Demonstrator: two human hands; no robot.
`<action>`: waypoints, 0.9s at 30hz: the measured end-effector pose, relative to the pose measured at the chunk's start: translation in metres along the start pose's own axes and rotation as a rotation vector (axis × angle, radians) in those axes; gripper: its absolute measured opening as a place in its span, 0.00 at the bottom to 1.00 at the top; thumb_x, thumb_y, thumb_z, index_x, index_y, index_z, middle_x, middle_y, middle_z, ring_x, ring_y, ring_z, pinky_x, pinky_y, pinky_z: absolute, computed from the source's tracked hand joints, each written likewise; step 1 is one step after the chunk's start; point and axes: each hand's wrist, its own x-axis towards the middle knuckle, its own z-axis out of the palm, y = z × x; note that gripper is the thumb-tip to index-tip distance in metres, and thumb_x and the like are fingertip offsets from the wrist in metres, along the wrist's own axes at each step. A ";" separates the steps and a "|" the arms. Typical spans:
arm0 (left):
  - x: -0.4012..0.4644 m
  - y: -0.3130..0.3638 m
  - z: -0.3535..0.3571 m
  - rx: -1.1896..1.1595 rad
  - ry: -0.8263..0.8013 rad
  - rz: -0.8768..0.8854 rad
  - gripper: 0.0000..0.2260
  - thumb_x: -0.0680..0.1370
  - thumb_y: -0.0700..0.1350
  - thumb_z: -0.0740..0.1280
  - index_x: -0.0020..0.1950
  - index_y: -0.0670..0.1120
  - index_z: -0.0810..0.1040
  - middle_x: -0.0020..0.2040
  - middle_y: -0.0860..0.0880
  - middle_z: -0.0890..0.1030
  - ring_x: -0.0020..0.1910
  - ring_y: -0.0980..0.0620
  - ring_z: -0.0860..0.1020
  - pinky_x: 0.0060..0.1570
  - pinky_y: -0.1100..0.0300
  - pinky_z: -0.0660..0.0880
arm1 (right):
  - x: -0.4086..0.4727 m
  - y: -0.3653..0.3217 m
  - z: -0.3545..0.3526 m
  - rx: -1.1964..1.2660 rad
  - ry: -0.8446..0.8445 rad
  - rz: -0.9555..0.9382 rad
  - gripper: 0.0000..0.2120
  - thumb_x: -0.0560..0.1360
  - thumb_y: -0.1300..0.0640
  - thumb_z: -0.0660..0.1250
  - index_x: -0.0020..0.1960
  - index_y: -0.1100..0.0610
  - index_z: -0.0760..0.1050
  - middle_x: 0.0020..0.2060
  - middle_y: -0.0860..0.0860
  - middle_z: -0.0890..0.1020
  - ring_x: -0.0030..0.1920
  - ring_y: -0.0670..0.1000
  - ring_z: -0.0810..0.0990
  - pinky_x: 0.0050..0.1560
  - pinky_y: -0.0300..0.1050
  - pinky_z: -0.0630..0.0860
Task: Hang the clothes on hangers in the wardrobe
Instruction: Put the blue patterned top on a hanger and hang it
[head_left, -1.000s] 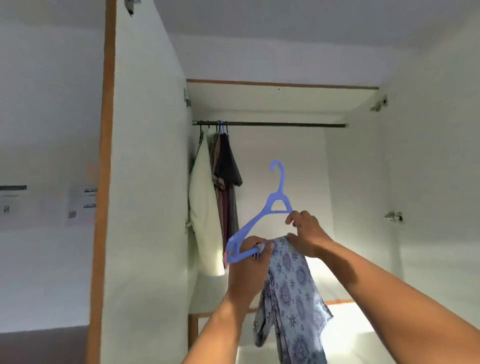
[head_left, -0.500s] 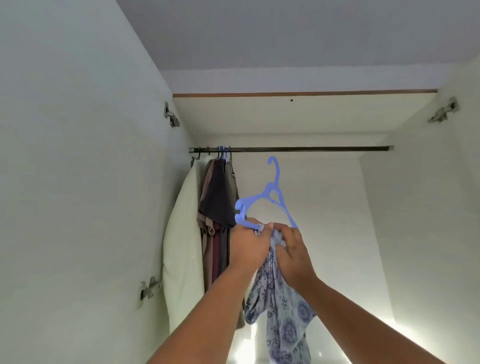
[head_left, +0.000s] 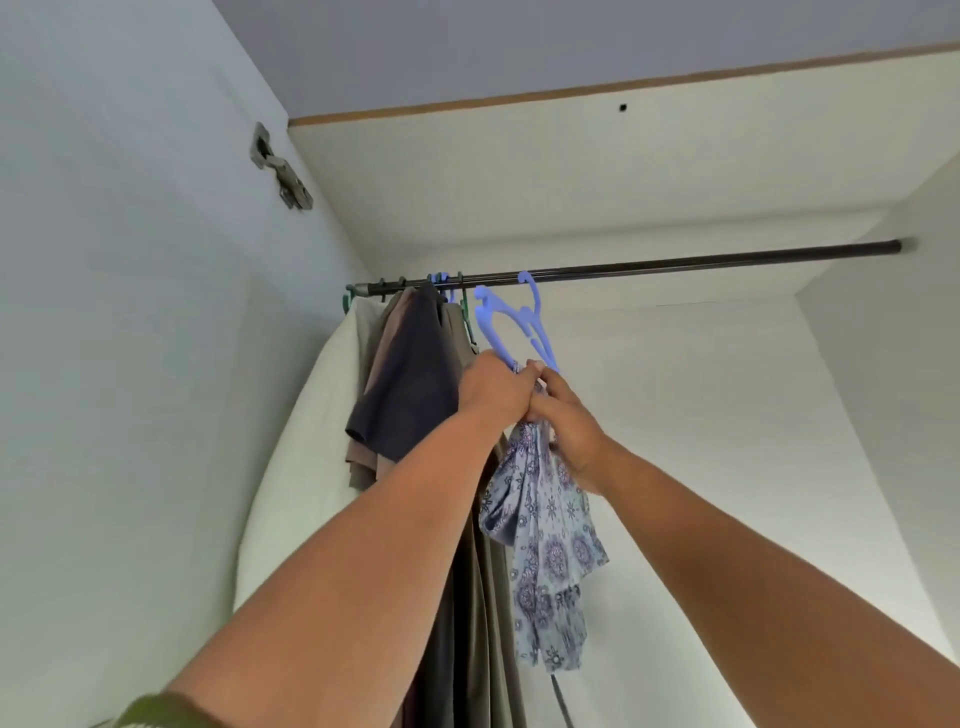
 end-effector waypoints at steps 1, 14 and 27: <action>0.009 -0.004 0.004 0.003 0.004 0.012 0.21 0.79 0.52 0.66 0.32 0.46 0.62 0.29 0.50 0.65 0.28 0.53 0.66 0.29 0.59 0.62 | 0.008 0.006 -0.002 -0.015 -0.043 0.043 0.40 0.67 0.56 0.66 0.75 0.41 0.57 0.69 0.51 0.68 0.63 0.51 0.71 0.48 0.43 0.69; 0.088 -0.044 0.054 0.049 0.110 0.058 0.23 0.81 0.57 0.59 0.31 0.47 0.62 0.29 0.49 0.66 0.27 0.52 0.65 0.32 0.57 0.63 | 0.108 0.061 -0.024 -0.455 -0.025 -0.265 0.34 0.72 0.57 0.70 0.74 0.47 0.60 0.57 0.52 0.75 0.52 0.51 0.73 0.50 0.42 0.68; 0.164 -0.058 0.076 0.021 0.059 -0.017 0.15 0.79 0.51 0.66 0.52 0.39 0.75 0.45 0.44 0.78 0.47 0.45 0.79 0.52 0.52 0.78 | 0.189 0.089 -0.017 -0.583 0.138 -0.380 0.25 0.78 0.60 0.62 0.73 0.51 0.62 0.53 0.61 0.79 0.45 0.60 0.77 0.42 0.46 0.72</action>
